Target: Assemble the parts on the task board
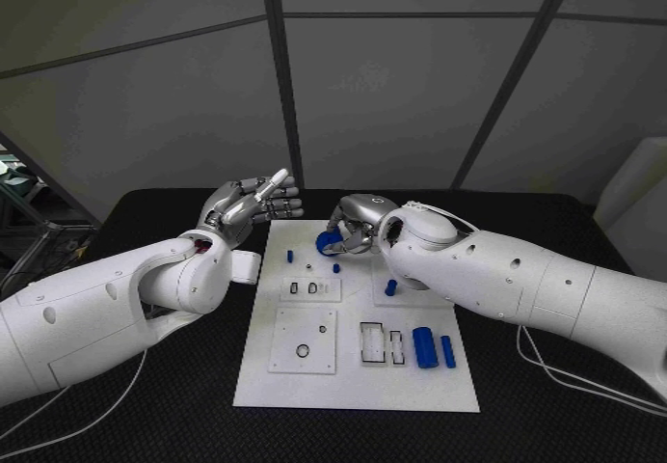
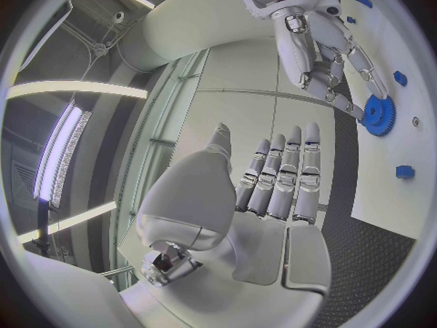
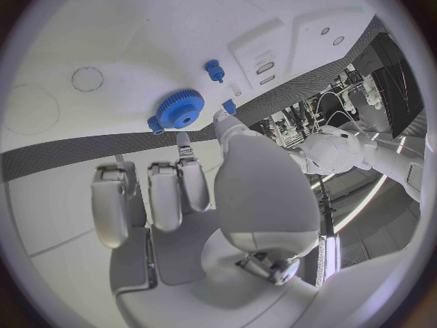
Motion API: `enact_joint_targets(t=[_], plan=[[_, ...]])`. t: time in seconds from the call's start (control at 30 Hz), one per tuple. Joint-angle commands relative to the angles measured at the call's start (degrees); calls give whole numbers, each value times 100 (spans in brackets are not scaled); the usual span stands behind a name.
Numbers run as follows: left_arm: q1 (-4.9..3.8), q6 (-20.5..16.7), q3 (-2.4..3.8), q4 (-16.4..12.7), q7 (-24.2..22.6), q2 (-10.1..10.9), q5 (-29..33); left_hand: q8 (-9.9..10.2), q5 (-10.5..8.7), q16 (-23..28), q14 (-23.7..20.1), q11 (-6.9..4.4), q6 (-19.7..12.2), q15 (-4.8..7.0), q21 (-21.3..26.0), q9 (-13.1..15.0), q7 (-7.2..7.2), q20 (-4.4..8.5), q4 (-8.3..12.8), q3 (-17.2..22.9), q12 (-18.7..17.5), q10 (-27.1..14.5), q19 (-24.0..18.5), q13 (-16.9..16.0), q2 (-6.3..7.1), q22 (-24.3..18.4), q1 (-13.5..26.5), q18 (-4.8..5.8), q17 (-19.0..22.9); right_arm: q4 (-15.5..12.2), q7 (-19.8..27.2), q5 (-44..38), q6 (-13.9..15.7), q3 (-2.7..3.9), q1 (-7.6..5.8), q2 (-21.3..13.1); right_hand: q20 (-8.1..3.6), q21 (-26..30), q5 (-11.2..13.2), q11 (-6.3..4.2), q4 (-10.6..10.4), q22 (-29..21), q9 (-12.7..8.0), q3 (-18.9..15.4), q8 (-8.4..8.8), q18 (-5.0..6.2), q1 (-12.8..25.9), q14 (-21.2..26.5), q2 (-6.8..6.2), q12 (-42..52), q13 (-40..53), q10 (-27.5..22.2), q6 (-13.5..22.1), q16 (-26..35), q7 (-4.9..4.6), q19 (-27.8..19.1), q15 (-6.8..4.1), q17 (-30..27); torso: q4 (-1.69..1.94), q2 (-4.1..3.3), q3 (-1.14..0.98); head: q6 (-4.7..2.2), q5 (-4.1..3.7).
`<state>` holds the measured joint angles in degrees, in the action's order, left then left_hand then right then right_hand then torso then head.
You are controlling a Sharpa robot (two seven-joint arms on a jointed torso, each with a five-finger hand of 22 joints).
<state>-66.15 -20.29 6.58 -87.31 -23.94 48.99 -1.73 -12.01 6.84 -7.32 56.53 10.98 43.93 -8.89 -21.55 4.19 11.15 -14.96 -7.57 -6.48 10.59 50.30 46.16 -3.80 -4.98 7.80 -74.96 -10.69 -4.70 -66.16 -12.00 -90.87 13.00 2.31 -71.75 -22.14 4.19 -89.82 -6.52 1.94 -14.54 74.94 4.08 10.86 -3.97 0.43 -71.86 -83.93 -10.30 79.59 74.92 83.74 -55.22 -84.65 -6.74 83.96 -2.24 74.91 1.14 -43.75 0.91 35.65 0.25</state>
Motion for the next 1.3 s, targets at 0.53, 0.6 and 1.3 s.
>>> enact_joint_targets(t=[0.53,0.6,1.3], plan=[[-14,50,6,16,-23,-20,-31,39,10,20,-12,15,22,-15,-4,-5,197,-1,23,-4,-13,1,28,5,-27,-5,-37,32,5,365,-144,-74,-313,-155,-12,210,-14,-18,-9,-22,0,1506,-21,-10,49,-43,-4,-363,50,9,383,-1,87,-3,17,604,-24,346,-11,4,-7,16,37],[-15,51,6,18,-22,-19,-31,39,10,20,-12,15,22,-15,-4,-5,197,-1,23,-4,-13,1,28,5,-27,-5,-37,32,5,359,-168,-98,-173,-161,-11,199,-15,-18,-8,-19,2,1506,-22,-11,50,-43,-6,-363,48,13,388,1,95,-4,15,604,-23,350,-11,5,-9,15,38],[-14,62,6,43,-19,34,-31,39,10,20,-12,15,22,-15,-4,-5,197,-1,23,-4,-13,1,28,5,-27,-5,-37,32,5,-864,679,817,1444,-149,28,-1082,2,-18,-47,18,53,1506,-8,-29,2,-43,-67,-354,-5,6,377,-1,45,14,-17,604,7,311,-39,15,-17,-25,41]])
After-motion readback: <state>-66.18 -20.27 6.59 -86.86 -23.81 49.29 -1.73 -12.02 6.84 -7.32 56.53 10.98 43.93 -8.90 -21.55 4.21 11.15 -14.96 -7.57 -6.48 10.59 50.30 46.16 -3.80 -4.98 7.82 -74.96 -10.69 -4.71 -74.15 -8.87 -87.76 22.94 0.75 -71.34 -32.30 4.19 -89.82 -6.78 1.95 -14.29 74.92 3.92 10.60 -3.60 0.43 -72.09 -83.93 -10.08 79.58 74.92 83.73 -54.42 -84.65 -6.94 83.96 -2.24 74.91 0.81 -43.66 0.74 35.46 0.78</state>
